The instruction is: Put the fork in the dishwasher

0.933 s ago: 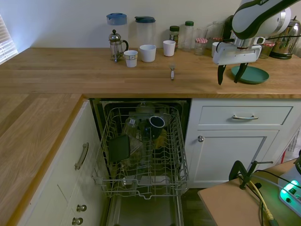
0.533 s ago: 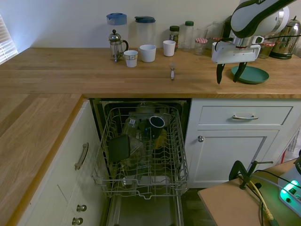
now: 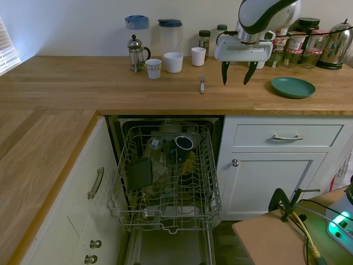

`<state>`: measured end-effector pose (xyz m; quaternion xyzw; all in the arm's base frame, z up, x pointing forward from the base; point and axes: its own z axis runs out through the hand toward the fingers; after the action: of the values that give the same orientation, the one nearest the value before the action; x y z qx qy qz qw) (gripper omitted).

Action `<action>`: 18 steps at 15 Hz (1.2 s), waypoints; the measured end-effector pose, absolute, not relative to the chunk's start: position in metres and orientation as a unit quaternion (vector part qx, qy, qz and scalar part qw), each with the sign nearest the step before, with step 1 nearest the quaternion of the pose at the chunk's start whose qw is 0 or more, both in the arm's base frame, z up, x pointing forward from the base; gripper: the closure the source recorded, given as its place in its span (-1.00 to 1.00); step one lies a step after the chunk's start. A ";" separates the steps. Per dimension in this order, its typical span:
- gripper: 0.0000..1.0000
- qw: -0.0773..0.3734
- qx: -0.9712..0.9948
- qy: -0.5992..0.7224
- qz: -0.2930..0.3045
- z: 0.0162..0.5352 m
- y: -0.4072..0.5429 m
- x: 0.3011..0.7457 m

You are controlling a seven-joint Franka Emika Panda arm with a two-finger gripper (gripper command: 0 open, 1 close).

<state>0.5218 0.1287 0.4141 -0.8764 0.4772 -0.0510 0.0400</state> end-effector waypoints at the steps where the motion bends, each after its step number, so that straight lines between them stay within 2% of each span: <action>1: -1.00 0.040 -0.872 0.486 -0.052 0.415 0.139 0.537; 5: -1.00 0.042 -0.850 0.521 -0.064 0.412 0.170 0.592; 11: -1.00 0.038 -0.819 0.569 -0.067 0.391 0.165 0.674; 18: -1.00 0.018 -0.810 0.585 -0.038 0.364 0.168 0.708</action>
<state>0.7080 0.1682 0.3639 -0.8096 0.5855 -0.0381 0.0177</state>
